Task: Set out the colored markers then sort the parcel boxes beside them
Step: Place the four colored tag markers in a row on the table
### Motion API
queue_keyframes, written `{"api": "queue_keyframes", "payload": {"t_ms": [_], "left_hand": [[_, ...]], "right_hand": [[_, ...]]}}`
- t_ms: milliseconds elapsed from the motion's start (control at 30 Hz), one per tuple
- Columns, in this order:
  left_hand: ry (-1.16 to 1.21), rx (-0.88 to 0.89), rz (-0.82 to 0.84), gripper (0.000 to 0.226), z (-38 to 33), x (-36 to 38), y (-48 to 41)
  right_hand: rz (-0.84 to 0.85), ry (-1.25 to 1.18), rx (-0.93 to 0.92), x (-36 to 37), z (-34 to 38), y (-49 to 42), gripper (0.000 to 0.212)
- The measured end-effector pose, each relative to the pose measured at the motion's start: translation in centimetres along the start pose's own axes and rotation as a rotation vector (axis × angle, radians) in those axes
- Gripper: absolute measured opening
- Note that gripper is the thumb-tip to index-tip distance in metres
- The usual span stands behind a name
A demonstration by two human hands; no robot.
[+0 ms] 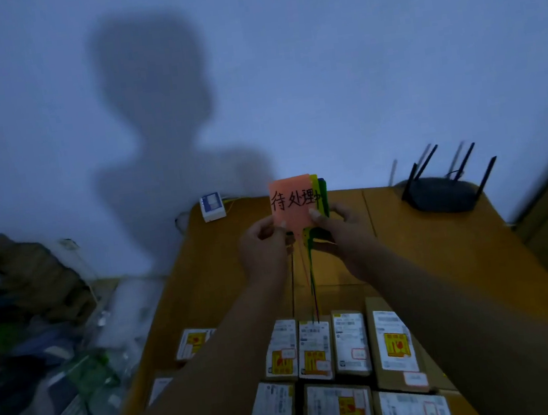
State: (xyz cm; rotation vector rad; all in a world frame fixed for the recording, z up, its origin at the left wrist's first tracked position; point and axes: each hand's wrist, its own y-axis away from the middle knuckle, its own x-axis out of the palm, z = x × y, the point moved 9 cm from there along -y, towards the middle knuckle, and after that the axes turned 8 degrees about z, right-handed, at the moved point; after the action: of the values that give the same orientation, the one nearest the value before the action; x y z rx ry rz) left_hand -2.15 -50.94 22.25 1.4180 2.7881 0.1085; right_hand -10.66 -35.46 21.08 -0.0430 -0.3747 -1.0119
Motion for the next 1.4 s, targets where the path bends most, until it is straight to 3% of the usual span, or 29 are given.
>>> {"api": "queue_keyframes", "payload": {"t_ms": [433,567,667,900,1300,1400], "left_hand": [[0.038,-0.091,-0.077,0.033,8.7,-11.6,-6.9],[0.081,-0.214,-0.021,0.034,13.2,-16.1,-11.5],[0.078,-0.302,0.017,0.037,16.5,-19.4,-15.0],[0.018,-0.332,-0.082,0.033,21.2,-26.8,-23.7],[-0.246,-0.480,-0.134,0.010,31.2,-31.9,-34.2],[-0.522,-0.412,-0.075,0.006,30.6,-31.8,-35.1]], "right_hand": [[-0.019,-0.084,0.106,7.9,-12.2,-8.3,0.026],[-0.089,-0.031,0.125,10.3,-17.5,-11.4,0.016],[-0.134,-0.003,0.146,12.3,-20.9,-14.2,0.020],[-0.243,0.022,0.165,14.2,-26.6,-20.5,0.012],[-0.262,0.099,0.306,13.3,-36.4,-22.6,0.010],[-0.262,0.065,0.302,13.6,-36.9,-23.1,0.012]]}}
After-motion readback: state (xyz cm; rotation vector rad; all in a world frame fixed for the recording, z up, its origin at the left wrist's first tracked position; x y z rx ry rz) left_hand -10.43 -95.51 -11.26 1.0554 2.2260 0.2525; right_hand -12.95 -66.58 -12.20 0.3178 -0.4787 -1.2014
